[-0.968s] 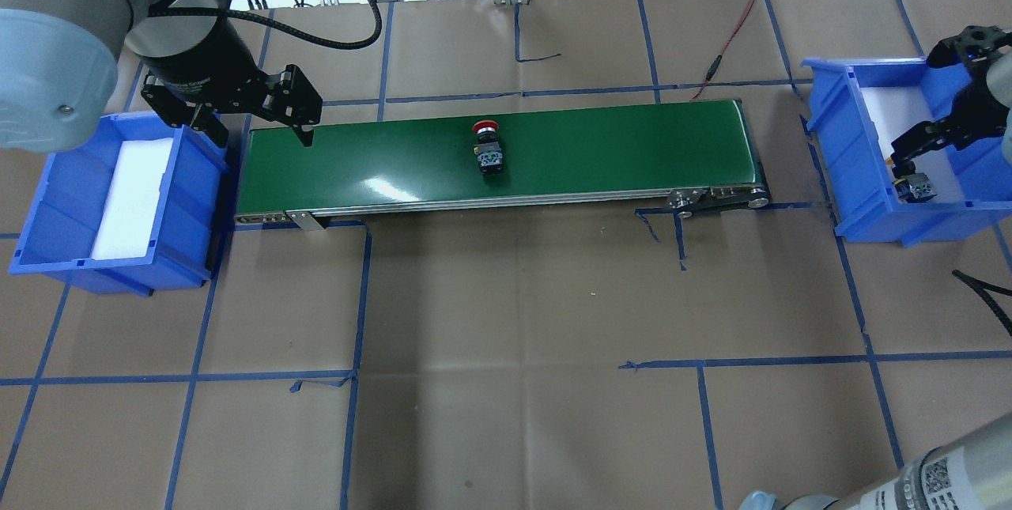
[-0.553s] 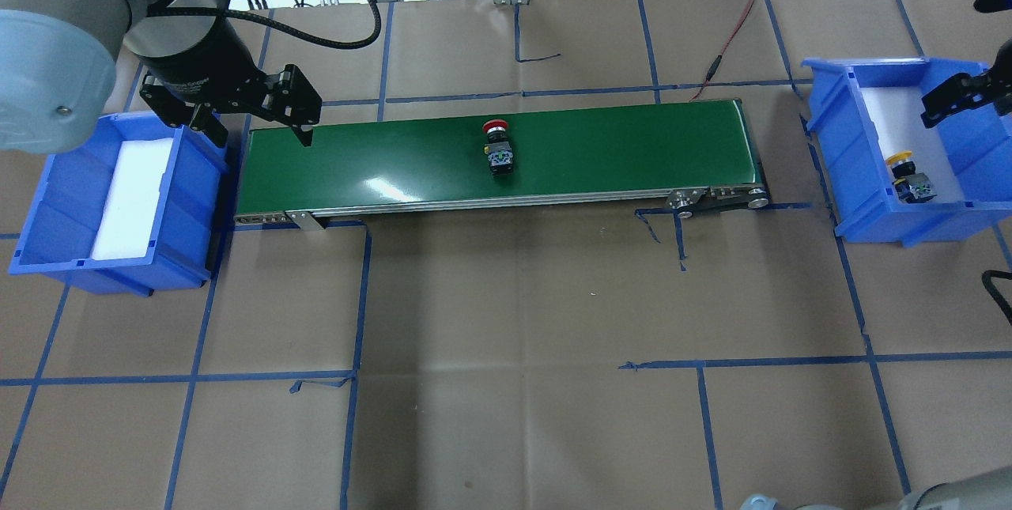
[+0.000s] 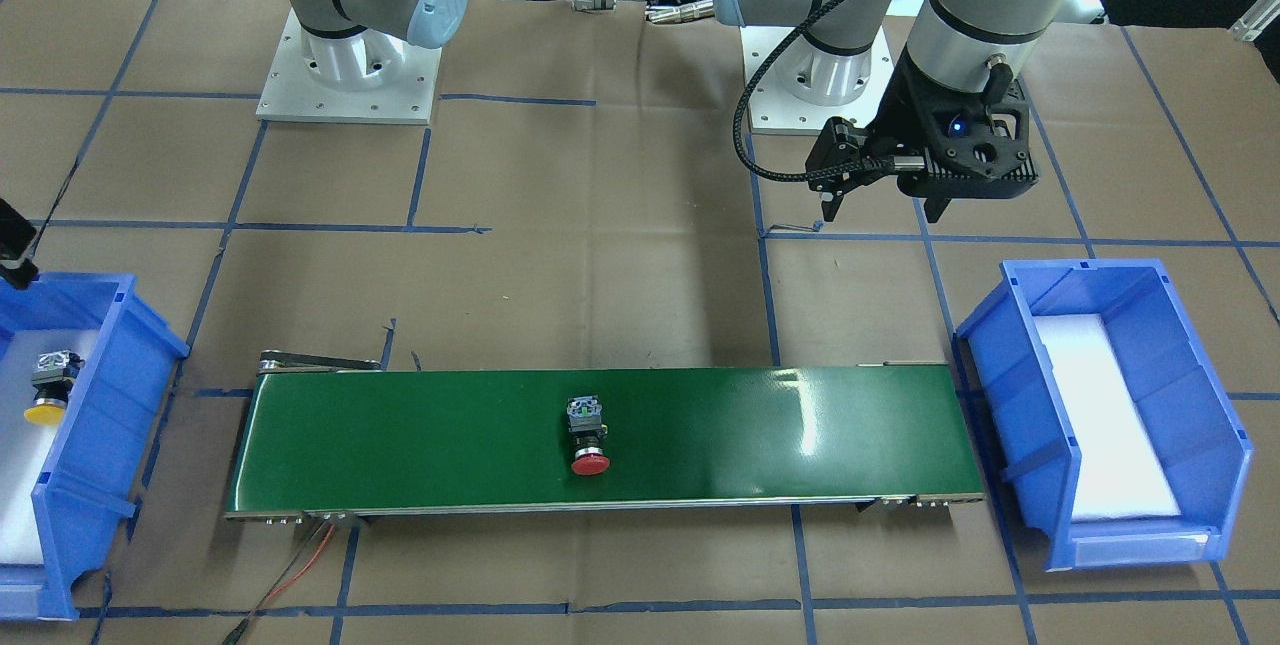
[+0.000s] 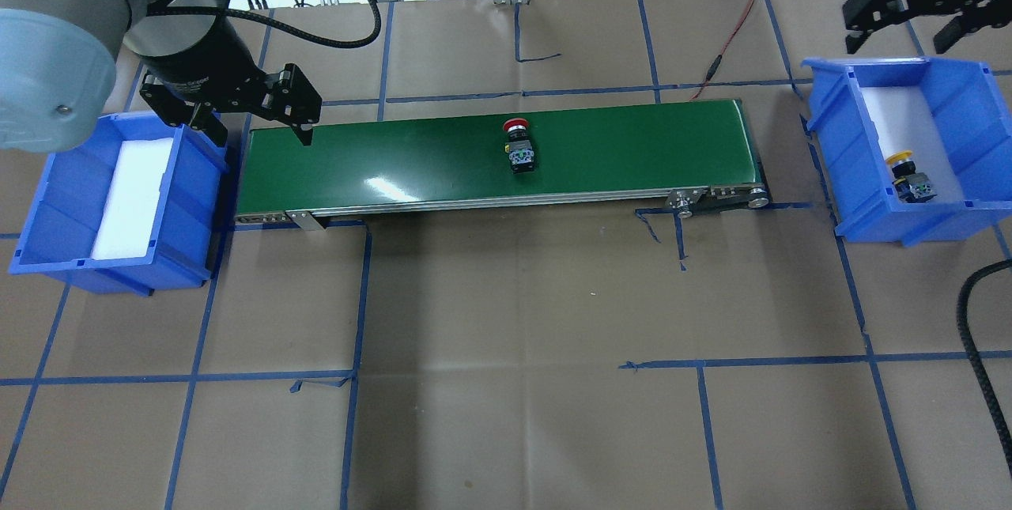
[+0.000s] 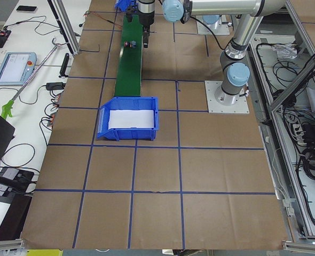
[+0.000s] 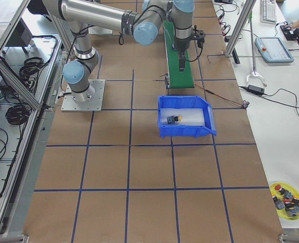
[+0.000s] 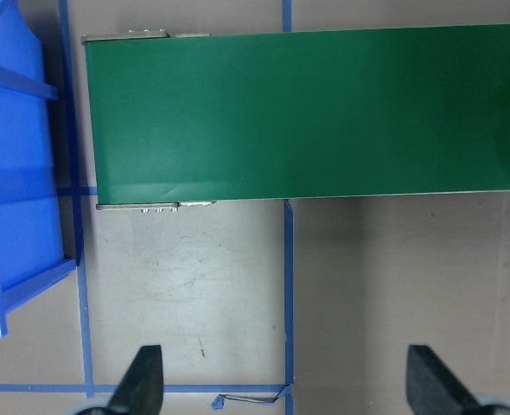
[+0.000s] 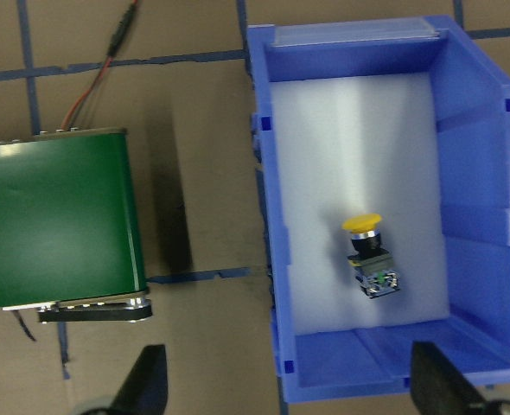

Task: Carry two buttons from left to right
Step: 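Move the right gripper back over the belt toward the red button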

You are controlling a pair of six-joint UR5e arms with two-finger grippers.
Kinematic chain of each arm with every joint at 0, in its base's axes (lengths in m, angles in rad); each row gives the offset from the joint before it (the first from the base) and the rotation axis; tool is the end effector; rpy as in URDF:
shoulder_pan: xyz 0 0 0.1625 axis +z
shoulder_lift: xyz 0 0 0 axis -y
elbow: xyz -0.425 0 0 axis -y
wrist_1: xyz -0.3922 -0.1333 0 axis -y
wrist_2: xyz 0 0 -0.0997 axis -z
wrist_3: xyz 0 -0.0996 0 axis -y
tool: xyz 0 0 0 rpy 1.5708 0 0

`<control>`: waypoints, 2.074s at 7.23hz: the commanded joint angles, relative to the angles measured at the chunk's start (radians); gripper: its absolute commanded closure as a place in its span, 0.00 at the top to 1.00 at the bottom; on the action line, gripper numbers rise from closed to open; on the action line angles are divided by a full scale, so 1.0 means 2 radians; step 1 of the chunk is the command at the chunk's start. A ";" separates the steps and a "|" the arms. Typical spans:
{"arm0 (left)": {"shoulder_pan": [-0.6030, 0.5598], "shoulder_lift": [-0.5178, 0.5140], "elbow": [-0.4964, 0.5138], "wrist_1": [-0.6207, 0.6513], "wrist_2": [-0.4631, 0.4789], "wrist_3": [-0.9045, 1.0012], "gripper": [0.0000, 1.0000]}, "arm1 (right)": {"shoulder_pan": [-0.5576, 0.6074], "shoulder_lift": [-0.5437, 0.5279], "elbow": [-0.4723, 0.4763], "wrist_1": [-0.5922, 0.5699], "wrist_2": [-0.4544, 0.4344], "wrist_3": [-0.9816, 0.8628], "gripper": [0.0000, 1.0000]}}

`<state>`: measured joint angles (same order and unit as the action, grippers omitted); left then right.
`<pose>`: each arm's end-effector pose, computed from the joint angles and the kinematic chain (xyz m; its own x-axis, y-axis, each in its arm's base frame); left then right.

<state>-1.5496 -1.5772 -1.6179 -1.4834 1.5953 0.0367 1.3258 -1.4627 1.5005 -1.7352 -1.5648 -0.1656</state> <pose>-0.1203 -0.5000 0.4704 -0.9996 0.0147 -0.0257 0.0155 0.9993 -0.0330 -0.0033 -0.5653 0.4840 -0.9967 0.0799 0.0149 0.0774 0.9891 -0.1255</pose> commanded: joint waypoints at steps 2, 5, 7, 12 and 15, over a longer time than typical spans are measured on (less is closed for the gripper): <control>-0.001 -0.001 0.000 0.000 0.000 0.000 1.00 | 0.108 0.004 0.000 -0.006 -0.042 0.100 1.00; 0.000 0.000 0.000 0.000 0.000 0.000 1.00 | 0.109 0.022 0.040 -0.070 -0.033 0.100 1.00; 0.000 0.000 0.000 0.000 0.000 0.000 1.00 | 0.110 0.036 0.082 -0.141 -0.032 0.100 1.00; 0.000 0.002 -0.001 0.000 0.000 0.000 1.00 | 0.116 0.090 0.082 -0.164 0.013 0.126 1.00; 0.000 0.002 -0.001 0.000 0.000 0.000 1.00 | 0.143 0.108 0.081 -0.190 0.013 0.143 1.00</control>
<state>-1.5493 -1.5735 -1.6194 -1.4834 1.5953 0.0368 1.5944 -1.2597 1.6635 -2.0974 -1.5396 0.1012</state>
